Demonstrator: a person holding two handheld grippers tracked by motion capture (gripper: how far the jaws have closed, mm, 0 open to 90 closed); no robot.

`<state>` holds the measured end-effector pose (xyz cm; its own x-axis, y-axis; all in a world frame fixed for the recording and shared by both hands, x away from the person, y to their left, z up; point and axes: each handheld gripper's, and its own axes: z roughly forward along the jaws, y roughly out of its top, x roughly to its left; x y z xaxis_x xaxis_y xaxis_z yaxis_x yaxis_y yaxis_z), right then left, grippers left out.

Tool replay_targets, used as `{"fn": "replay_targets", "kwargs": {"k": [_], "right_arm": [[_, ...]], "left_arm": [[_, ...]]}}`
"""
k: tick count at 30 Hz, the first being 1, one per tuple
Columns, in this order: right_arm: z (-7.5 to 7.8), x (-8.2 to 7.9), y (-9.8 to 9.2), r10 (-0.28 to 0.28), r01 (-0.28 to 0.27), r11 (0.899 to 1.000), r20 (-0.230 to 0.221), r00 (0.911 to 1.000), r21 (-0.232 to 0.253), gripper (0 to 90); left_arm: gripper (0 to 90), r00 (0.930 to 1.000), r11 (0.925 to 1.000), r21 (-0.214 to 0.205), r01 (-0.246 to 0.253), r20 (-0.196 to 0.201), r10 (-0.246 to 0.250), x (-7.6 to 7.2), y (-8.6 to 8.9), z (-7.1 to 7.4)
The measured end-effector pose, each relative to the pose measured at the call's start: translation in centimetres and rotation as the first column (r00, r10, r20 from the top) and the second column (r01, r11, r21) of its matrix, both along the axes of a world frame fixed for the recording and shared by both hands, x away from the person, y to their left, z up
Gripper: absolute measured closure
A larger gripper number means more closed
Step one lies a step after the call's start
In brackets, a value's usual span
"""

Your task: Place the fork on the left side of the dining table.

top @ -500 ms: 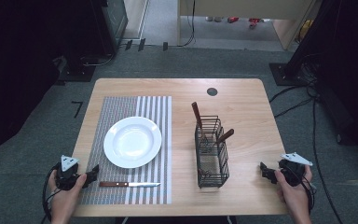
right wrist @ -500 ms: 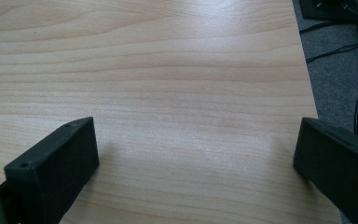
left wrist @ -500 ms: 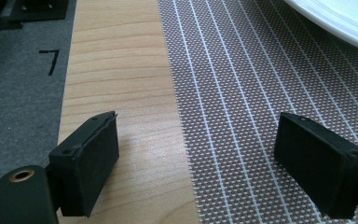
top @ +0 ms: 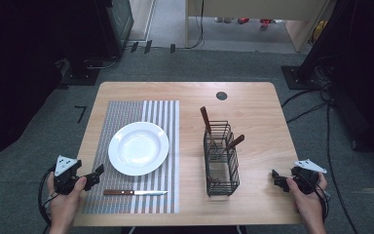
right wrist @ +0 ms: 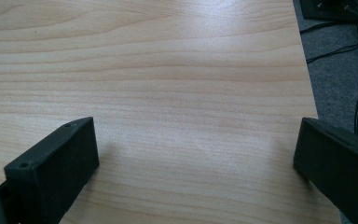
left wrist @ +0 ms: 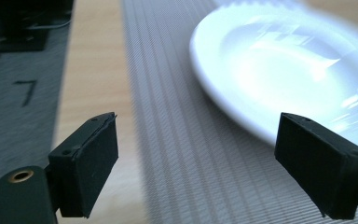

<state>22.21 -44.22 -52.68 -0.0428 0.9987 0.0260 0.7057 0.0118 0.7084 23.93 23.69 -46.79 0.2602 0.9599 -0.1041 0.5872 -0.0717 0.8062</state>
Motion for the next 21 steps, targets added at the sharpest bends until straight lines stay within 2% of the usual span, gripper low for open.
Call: {"fn": "replay_targets", "kwargs": {"k": [1, 2, 3, 4, 5, 7, 9, 10, 11, 12, 13, 14, 16, 17, 18, 19, 20, 21], "right_arm": [[0.0, 0.0, 0.0, 0.0, 0.0, 1.0, 0.0, 1.0, 0.0, 0.0], [0.0, 0.0, 0.0, 0.0, 0.0, 1.0, 0.0, 1.0, 0.0, 0.0], [0.0, 0.0, 0.0, -0.001, 0.001, 1.0, 0.0, 1.0, 0.0, 0.0], [0.0, 0.0, 0.0, -0.001, 0.001, 1.0, 0.0, 1.0, 0.001, 0.0], [0.0, 0.0, 0.0, -0.001, 0.001, 1.0, 0.0, 1.0, 0.001, 0.0], [0.0, 0.0, 0.0, -0.003, 0.003, 1.0, -0.001, 1.0, 0.001, 0.0], [0.0, 0.0, 0.0, -0.001, 0.001, 1.0, 0.0, 1.0, 0.0, 0.0], [0.0, 0.0, 0.0, -0.002, 0.002, 1.0, -0.001, 1.0, 0.001, 0.0], [0.0, 0.0, 0.0, -0.001, 0.001, 1.0, 0.0, 1.0, 0.001, 0.0], [0.0, 0.0, 0.0, -0.001, 0.001, 1.0, 0.0, 1.0, 0.0, 0.0], [0.0, 0.0, 0.0, -0.001, 0.001, 1.0, 0.0, 1.0, 0.0, 0.0], [0.0, 0.0, 0.0, -0.001, 0.001, 1.0, 0.0, 1.0, 0.0, 0.0], [0.0, 0.0, 0.0, -0.001, 0.001, 1.0, 0.0, 1.0, 0.0, 0.0], [0.0, 0.0, 0.0, -0.001, 0.001, 1.0, 0.0, 1.0, 0.0, 0.0], [0.0, 0.0, 0.0, -0.001, 0.001, 1.0, 0.0, 1.0, 0.0, 0.0], [0.0, 0.0, 0.0, -0.001, 0.001, 1.0, 0.0, 1.0, 0.0, 0.0], [0.0, 0.0, 0.0, 0.0, 0.0, 1.0, 0.0, 1.0, -0.001, 0.0], [0.0, 0.0, 0.0, 0.0, 0.0, 1.0, 0.0, 1.0, -0.001, 0.0]], "left_arm": [[13.9, 0.9995, 0.9992, -0.032, 0.026, 0.02, -0.025, 0.1, -0.8, 1.0], [13.9, 0.9995, 0.9992, -0.032, 0.026, 0.02, -0.025, 0.1, -0.8, 1.0], [13.9, 0.9975, 0.9973, -0.038, 0.062, 0.035, -0.061, 0.3, -1.9, 1.9], [13.9, 0.9975, 0.9973, -0.038, 0.062, 0.035, -0.061, 0.3, -1.9, 1.9], [13.9, 0.9949, 0.9949, -0.047, 0.09, 0.05, -0.087, 0.6, -2.9, 2.7], [13.9, 0.9914, 0.9899, -0.072, 0.122, 0.055, -0.119, 1.1, -3.9, 3.3], [13.9, 0.9872, 0.9848, -0.088, 0.149, 0.069, -0.144, 1.7, -5.0, 3.9], [13.9, 0.9872, 0.9848, -0.088, 0.149, 0.069, -0.144, 1.7, -5.0, 3.9], [13.9, 0.982, 0.9797, -0.092, 0.178, 0.081, -0.17, 2.2, -6.2, 4.4], [13.9, 0.982, 0.9797, -0.092, 0.178, 0.081, -0.17, 2.2, -6.2, 4.4], [13.9, 0.9763, 0.9734, -0.101, 0.206, 0.089, -0.197, 2.7, -7.6, 4.8], [13.9, 0.9763, 0.9734, -0.101, 0.206, 0.089, -0.197, 2.7, -7.6, 4.8], [13.9, 0.9672, 0.9651, -0.093, 0.245, 0.094, -0.236, 3.4, -9.5, 5.4], [13.9, 0.9639, 0.9616, -0.095, 0.258, 0.094, -0.249, 3.6, -10.1, 5.5], [13.9, 0.9639, 0.9616, -0.095, 0.258, 0.094, -0.249, 3.6, -10.1, 5.5], [13.9, 0.9581, 0.9547, -0.105, 0.278, 0.101, -0.268, 4.0, -11.1, 5.8], [13.9, 0.9581, 0.9547, -0.105, 0.278, 0.101, -0.268, 4.0, -11.1, 5.8], [13.9, 0.9542, 0.9506, -0.11, 0.29, 0.107, -0.279, 4.3, -12.0, 6.1]]}}
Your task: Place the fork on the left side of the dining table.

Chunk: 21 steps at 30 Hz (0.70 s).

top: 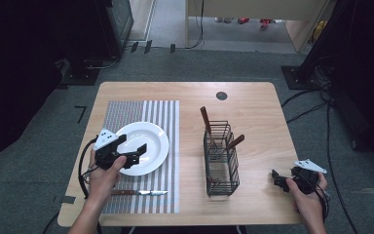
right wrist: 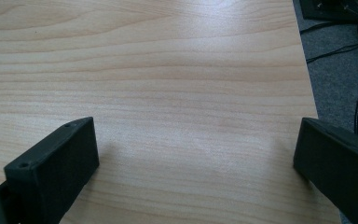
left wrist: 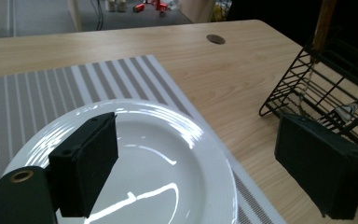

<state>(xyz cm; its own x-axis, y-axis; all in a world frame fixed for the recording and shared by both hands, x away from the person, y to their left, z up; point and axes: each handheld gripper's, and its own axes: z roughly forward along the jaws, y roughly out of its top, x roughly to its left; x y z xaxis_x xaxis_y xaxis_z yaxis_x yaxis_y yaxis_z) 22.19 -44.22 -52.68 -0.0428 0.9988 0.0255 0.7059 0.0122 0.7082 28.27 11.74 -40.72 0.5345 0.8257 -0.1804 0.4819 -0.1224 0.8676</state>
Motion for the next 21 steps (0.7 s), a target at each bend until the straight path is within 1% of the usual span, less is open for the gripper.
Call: {"fn": "replay_targets", "kwargs": {"k": [2, 3, 4, 5, 6, 7, 8, 9, 14, 15, 16, 18, 19, 21], "right_arm": [[0.0, 0.0, 0.0, -0.001, 0.001, 1.0, 0.0, 1.0, 0.0, 0.0], [0.0, 0.0, 0.0, -0.001, 0.001, 1.0, 0.0, 1.0, 0.0, 0.0], [0.0, 0.0, 0.0, 0.0, 0.0, 1.0, 0.0, 1.0, 0.0, 0.0], [0.0, 0.0, 0.0, 0.0, 0.0, 1.0, 0.0, 1.0, 0.0, 0.0], [0.0, 0.0, 0.0, 0.0, 0.0, 1.0, 0.0, 1.0, -0.001, 0.0], [0.0, 0.0, 0.0, 0.0, 0.0, 1.0, 0.0, 1.0, 0.0, 0.0], [0.0, 0.0, 0.0, 0.0, 0.0, 1.0, 0.002, 1.0, 0.0, 0.0], [0.0, 0.0, 0.0, 0.0, 0.0, 1.0, 0.001, 1.0, 0.0, 0.0], [0.0, 0.0, 0.0, 0.0, 0.0, 1.0, 0.002, 1.0, 0.0, 0.0], [0.0, 0.0, 0.0, -0.002, 0.002, 1.0, 0.001, 1.0, 0.0, 0.0], [0.0, 0.0, 0.0, 0.0, 0.0, 1.0, 0.001, 1.0, 0.0, 0.0], [0.0, 0.0, 0.0, 0.001, -0.001, 1.0, 0.001, 1.0, -0.001, 0.0], [0.0, 0.0, 0.0, 0.001, -0.001, 1.0, 0.001, 1.0, 0.0, 0.0], [0.0, 0.0, 0.0, 0.0, 0.0, 1.0, 0.001, 1.0, 0.0, 0.0]], "left_arm": [[13.9, 0.9999, 0.9999, -0.009, 0.01, 0.002, -0.01, 0.4, -0.9, 0.2], [13.9, 0.9999, 0.9999, -0.009, 0.01, 0.002, -0.01, 0.4, -0.9, 0.2], [14.0, 0.9995, 0.9992, -0.025, 0.031, -0.005, -0.031, 0.8, -1.7, 0.3], [14.0, 0.9995, 0.9992, -0.025, 0.031, -0.005, -0.031, 0.8, -1.7, 0.3], [14.0, 0.9987, 0.9981, -0.036, 0.051, -0.008, -0.051, 1.1, -2.6, 0.4], [14.0, 0.9987, 0.9981, -0.036, 0.051, -0.008, -0.051, 1.1, -2.6, 0.4], [14.0, 0.9979, 0.9975, -0.031, 0.064, -0.002, -0.064, 1.4, -3.6, 0.6], [14.0, 0.9975, 0.9968, -0.037, 0.071, 0.0, -0.071, 1.6, -4.0, 0.7], [14.0, 0.996, 0.9948, -0.049, 0.089, 0.013, -0.089, 2.3, -5.7, 1.1], [14.0, 0.996, 0.9948, -0.049, 0.089, 0.013, -0.089, 2.3, -5.7, 1.1], [14.0, 0.9954, 0.9942, -0.051, 0.095, 0.016, -0.094, 2.6, -6.4, 1.3], [14.0, 0.9947, 0.9933, -0.053, 0.102, 0.014, -0.102, 3.0, -7.0, 1.4], [14.0, 0.9947, 0.9933, -0.053, 0.102, 0.014, -0.102, 3.0, -7.0, 1.4], [14.0, 0.9939, 0.9923, -0.056, 0.11, 0.018, -0.109, 3.4, -7.9, 1.6]]}}
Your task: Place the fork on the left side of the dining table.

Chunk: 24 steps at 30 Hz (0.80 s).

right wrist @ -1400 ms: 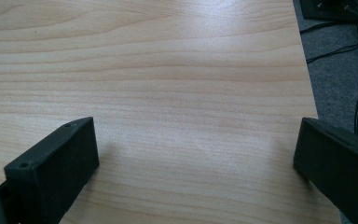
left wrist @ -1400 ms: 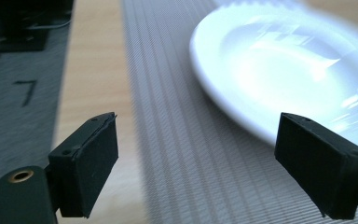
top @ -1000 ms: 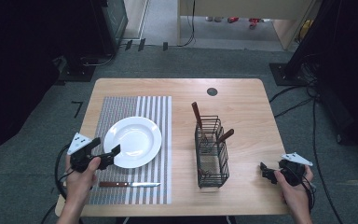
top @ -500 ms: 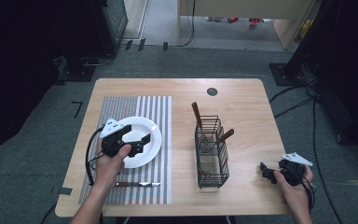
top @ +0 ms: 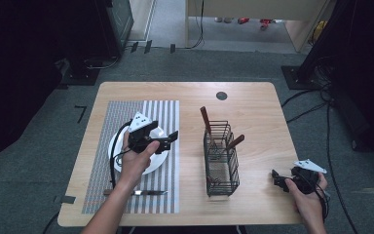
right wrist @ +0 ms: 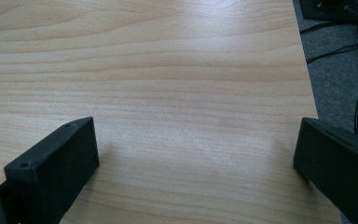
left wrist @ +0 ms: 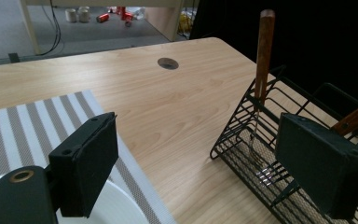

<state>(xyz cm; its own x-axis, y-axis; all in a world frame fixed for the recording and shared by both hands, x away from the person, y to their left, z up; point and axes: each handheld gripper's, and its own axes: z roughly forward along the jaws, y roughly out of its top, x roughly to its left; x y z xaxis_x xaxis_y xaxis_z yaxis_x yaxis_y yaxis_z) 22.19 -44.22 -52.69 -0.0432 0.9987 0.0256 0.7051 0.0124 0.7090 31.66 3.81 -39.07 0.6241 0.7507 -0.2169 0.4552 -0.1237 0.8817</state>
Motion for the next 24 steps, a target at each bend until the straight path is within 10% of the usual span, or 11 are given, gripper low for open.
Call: {"fn": "replay_targets", "kwargs": {"k": [24], "right_arm": [[0.0, 0.0, 0.0, 0.003, -0.003, 1.0, 0.0, 1.0, 0.0, 0.0]], "left_arm": [[14.4, 0.9992, 0.9986, -0.037, 0.039, -0.006, -0.039, 2.3, -5.2, 0.5]]}}
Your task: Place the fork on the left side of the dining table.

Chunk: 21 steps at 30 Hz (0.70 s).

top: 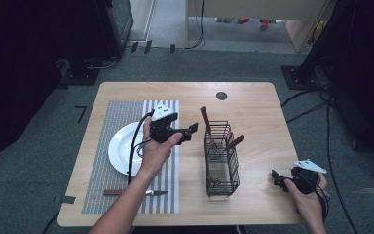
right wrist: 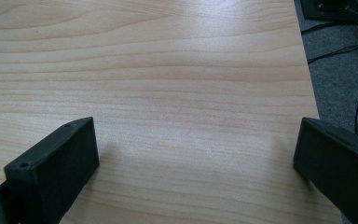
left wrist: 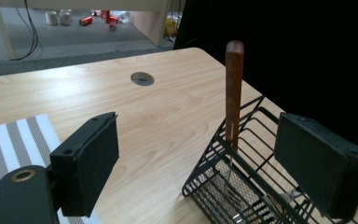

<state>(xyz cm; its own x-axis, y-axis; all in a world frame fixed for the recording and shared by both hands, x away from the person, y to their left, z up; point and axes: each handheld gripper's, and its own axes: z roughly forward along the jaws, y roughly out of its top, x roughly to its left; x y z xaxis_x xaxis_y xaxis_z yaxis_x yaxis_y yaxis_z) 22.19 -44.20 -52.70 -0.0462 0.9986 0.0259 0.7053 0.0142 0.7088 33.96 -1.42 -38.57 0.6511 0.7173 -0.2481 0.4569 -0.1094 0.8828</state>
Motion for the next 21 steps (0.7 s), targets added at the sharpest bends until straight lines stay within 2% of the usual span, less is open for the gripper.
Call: {"fn": "replay_targets", "kwargs": {"k": [6, 12, 21], "right_arm": [[0.0, 0.0, 0.0, -0.001, 0.001, 1.0, -0.002, 1.0, 0.002, 0.0], [0.0, 0.0, 0.0, 0.001, -0.001, 1.0, -0.002, 1.0, 0.002, 0.0], [0.0, 0.0, 0.0, 0.002, -0.002, 1.0, -0.002, 1.0, 0.002, 0.0]], "left_arm": [[14.9, 1.0, 1.0, 0.001, -0.006, 0.004, 0.006, 0.7, -1.0, 0.1], [15.3, 0.9998, 0.9999, -0.003, 0.017, -0.004, -0.017, 1.3, -2.5, 0.2], [29.5, 0.9998, 0.9999, -0.015, 0.008, -0.017, -0.009, 2.0, -3.6, 0.0]]}}
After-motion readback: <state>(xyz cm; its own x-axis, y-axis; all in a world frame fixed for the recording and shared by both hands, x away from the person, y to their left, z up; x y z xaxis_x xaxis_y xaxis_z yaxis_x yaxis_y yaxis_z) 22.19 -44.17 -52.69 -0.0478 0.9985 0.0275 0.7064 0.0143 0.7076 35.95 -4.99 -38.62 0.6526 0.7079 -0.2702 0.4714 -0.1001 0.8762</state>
